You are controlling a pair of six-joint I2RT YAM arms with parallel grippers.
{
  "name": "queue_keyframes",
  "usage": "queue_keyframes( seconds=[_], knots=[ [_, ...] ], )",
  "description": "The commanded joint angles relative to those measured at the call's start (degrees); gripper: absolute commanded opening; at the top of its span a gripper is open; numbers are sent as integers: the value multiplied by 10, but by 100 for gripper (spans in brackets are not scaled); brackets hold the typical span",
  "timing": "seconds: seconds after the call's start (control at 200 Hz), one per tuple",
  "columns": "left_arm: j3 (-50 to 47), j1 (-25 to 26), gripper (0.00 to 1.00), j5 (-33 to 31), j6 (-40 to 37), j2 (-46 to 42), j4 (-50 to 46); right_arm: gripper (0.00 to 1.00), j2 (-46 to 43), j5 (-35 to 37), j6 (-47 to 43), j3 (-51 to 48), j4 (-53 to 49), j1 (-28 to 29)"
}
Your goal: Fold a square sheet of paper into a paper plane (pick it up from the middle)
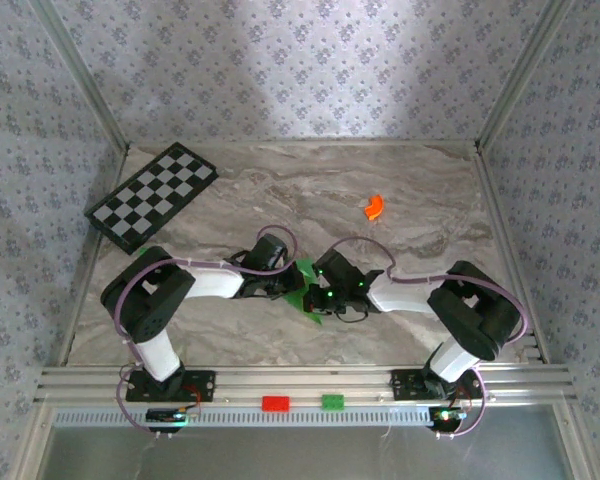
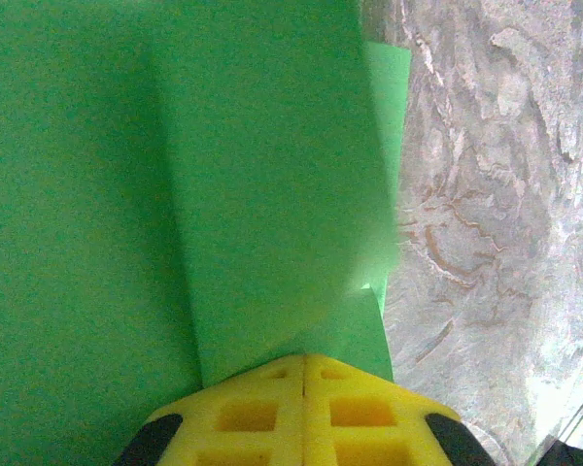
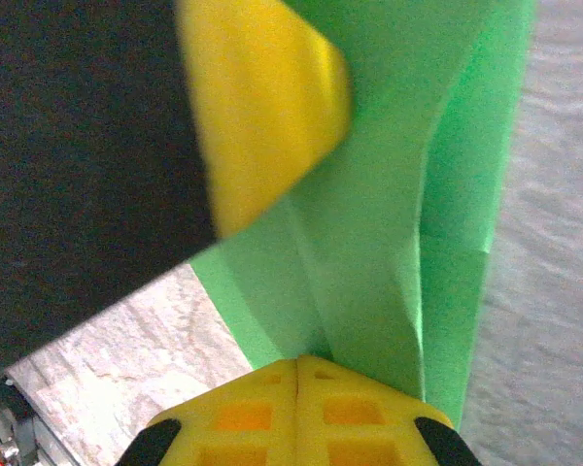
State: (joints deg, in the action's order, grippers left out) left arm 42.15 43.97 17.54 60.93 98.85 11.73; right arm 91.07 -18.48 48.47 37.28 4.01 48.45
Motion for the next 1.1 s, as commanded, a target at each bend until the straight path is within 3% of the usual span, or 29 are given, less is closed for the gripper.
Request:
queue_keyframes(
  seconds=[0.0,0.615,1.094],
  knots=[
    [-8,3,7,-11,-12,11,-39,0,-4,-9,17,-18,17,-3],
    [-26,-9,5,-19,-12,19,-38,2,-56,-24,51,-110,80,-2],
    [-32,-15,4,-19,-11,24,-35,2,-123,-13,47,-160,27,9]
  ],
)
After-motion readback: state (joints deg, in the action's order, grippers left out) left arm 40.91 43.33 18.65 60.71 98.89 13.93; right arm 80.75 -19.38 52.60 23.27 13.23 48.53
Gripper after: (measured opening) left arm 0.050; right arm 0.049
